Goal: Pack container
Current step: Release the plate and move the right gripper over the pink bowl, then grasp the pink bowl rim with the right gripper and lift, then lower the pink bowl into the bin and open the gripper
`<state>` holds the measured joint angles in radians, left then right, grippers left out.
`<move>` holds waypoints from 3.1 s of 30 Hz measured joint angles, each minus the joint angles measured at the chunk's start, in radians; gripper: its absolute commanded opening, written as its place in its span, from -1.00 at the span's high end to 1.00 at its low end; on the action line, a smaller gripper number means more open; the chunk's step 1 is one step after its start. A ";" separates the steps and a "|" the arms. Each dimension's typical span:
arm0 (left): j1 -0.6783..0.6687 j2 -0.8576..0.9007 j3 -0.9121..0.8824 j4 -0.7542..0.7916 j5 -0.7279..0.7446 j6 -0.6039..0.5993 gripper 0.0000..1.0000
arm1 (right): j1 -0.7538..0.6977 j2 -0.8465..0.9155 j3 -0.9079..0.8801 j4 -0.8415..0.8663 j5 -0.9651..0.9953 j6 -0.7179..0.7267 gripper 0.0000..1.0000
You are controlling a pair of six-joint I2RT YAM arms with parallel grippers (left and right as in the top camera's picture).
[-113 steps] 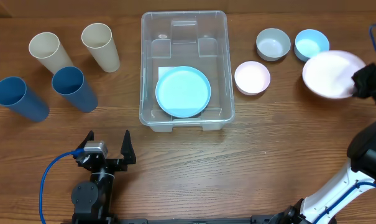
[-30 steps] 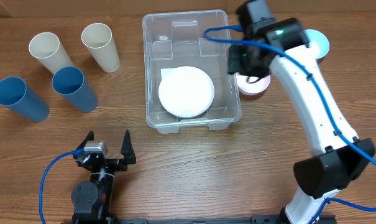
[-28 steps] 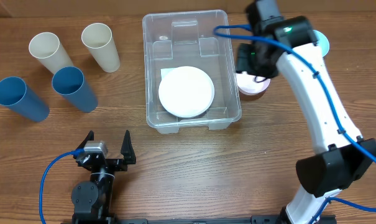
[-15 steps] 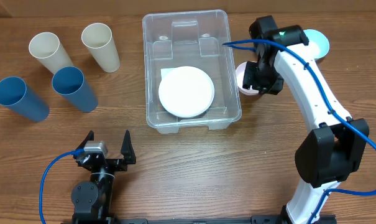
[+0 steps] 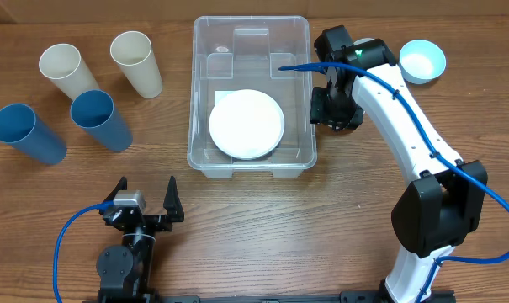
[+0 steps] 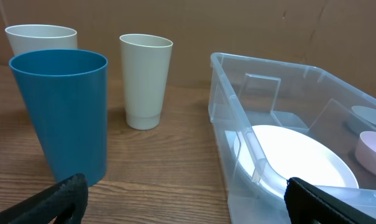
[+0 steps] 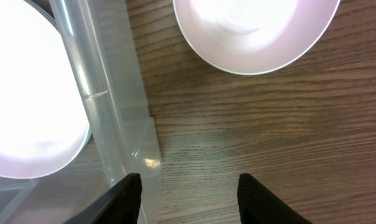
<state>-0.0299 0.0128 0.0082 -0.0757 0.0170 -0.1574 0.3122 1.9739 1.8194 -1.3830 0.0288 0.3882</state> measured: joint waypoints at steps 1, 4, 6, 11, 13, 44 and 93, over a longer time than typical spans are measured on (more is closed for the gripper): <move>0.000 0.000 0.000 0.000 0.000 0.000 -1.00 | 0.002 0.000 0.000 0.001 0.000 0.001 -0.04; 0.000 0.000 0.000 0.000 0.000 0.000 -1.00 | -0.004 0.000 0.000 0.010 0.000 0.000 -0.08; 0.000 0.000 0.000 0.000 0.000 0.000 -1.00 | -0.018 0.000 0.000 0.037 0.001 0.000 -0.12; 0.000 0.000 0.000 0.000 0.000 0.000 -1.00 | -0.139 0.000 -0.001 0.102 0.000 0.000 -0.12; 0.000 0.000 0.000 0.000 0.000 0.000 -1.00 | -0.190 0.001 -0.001 0.129 -0.005 0.000 -0.12; 0.000 0.000 0.000 0.000 0.000 0.000 -1.00 | -0.279 0.279 -0.016 0.254 -0.048 0.034 0.93; 0.000 0.000 0.000 0.000 0.000 0.000 -1.00 | 0.072 0.240 0.258 0.546 0.158 -0.242 0.92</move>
<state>-0.0299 0.0132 0.0082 -0.0757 0.0170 -0.1574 0.3847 2.2139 2.0773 -0.8371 0.1867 0.1459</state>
